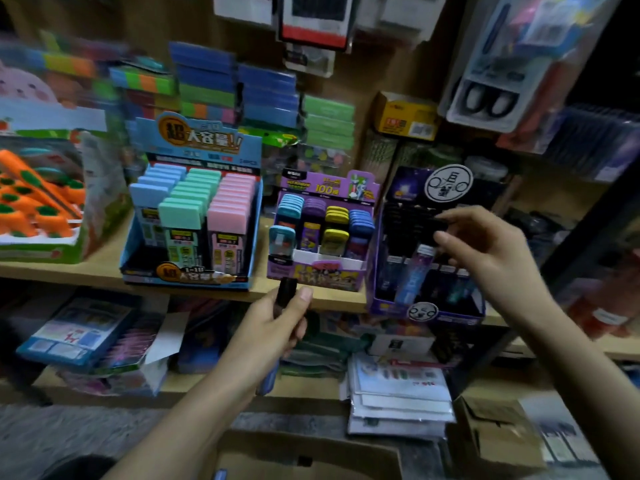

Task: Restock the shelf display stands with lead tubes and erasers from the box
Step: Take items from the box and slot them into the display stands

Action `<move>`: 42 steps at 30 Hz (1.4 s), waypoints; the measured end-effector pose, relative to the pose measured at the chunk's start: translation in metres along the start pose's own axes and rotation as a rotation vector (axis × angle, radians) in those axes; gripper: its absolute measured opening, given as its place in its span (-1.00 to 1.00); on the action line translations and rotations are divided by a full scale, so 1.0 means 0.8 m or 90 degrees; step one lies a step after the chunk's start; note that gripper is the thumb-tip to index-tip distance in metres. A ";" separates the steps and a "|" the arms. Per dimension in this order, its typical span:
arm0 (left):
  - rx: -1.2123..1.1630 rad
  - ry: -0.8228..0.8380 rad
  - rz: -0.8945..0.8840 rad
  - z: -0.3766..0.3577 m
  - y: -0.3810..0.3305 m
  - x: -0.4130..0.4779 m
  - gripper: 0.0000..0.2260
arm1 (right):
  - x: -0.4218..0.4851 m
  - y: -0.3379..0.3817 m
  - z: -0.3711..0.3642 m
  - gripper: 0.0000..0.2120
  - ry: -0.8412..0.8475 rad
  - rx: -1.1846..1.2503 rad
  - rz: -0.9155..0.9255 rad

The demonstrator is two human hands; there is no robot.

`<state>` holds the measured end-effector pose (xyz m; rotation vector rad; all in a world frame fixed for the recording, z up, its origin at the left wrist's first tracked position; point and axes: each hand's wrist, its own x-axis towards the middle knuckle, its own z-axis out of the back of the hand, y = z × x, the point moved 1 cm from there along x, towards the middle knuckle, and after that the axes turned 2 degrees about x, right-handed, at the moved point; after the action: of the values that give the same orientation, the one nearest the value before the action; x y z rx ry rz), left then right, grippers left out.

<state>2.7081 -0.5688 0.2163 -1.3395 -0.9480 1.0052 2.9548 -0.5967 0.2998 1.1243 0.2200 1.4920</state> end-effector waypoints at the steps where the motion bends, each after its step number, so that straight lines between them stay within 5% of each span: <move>1: -0.013 0.011 0.008 -0.010 0.001 0.003 -0.73 | -0.004 -0.012 0.013 -0.86 -0.021 -0.012 -0.012; 13: -0.160 0.082 0.047 -0.060 0.015 0.028 -0.96 | -0.027 -0.091 0.080 -0.80 -0.082 -0.112 -0.054; 20: -0.081 0.073 -0.035 -0.063 0.020 0.030 -0.73 | -0.025 -0.090 0.085 -0.78 -0.020 -0.085 -0.052; 25: -0.075 0.048 -0.070 -0.060 0.026 0.033 -0.83 | -0.028 -0.086 0.070 -0.80 0.025 -0.131 -0.051; 31: -0.135 0.072 -0.112 -0.067 0.007 0.034 -0.76 | -0.022 -0.091 0.096 -0.80 -0.083 -0.125 -0.011; 35: -0.152 0.087 -0.176 -0.078 -0.029 0.052 -0.78 | -0.025 -0.105 0.085 -0.82 -0.048 -0.095 -0.012; 42: -0.009 0.109 -0.255 -0.113 -0.058 0.097 -0.85 | -0.030 -0.116 0.083 -0.82 -0.008 -0.093 -0.004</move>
<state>2.8194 -0.5219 0.2583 -1.1653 -1.0405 0.5700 3.0608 -0.6200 0.2582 1.0152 0.1042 1.4703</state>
